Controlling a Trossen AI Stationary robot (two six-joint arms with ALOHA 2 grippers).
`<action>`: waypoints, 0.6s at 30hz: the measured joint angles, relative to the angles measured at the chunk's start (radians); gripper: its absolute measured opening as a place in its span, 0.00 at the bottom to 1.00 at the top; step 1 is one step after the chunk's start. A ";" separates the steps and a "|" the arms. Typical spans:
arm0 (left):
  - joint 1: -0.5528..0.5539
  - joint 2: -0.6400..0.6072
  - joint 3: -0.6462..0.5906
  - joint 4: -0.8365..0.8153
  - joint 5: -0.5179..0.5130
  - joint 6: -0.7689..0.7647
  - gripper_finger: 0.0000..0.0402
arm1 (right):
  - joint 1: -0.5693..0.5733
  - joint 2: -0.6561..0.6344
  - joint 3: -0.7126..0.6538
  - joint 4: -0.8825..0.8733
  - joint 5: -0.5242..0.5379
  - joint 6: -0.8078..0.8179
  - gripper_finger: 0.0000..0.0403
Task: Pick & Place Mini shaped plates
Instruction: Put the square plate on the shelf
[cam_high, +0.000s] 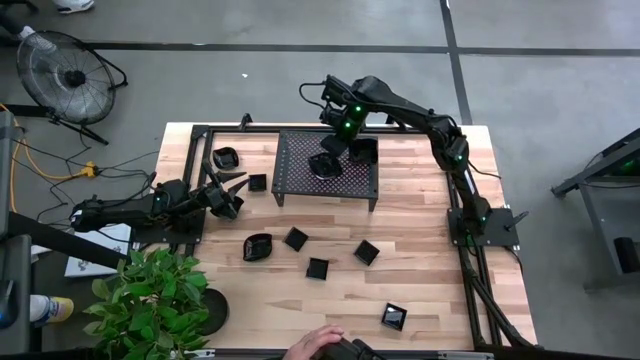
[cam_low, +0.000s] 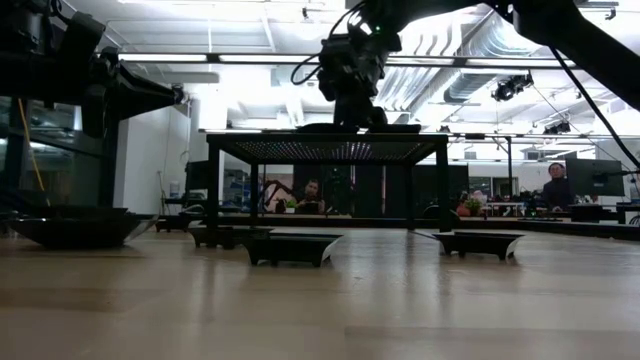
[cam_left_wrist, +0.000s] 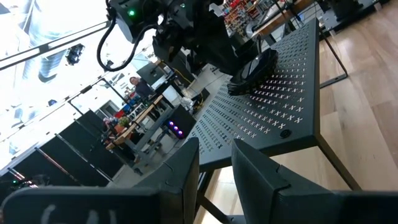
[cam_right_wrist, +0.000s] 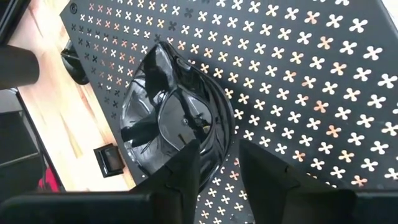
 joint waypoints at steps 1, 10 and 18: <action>0.000 0.000 0.000 0.000 0.000 0.000 0.23 | 0.000 0.000 0.000 0.000 0.000 -0.001 0.26; 0.000 0.000 0.000 0.000 0.000 0.000 0.23 | 0.003 -0.072 0.000 -0.001 0.011 -0.078 0.27; 0.000 0.000 0.000 0.000 0.000 0.000 0.23 | 0.067 -0.190 0.001 -0.153 0.100 -0.176 0.27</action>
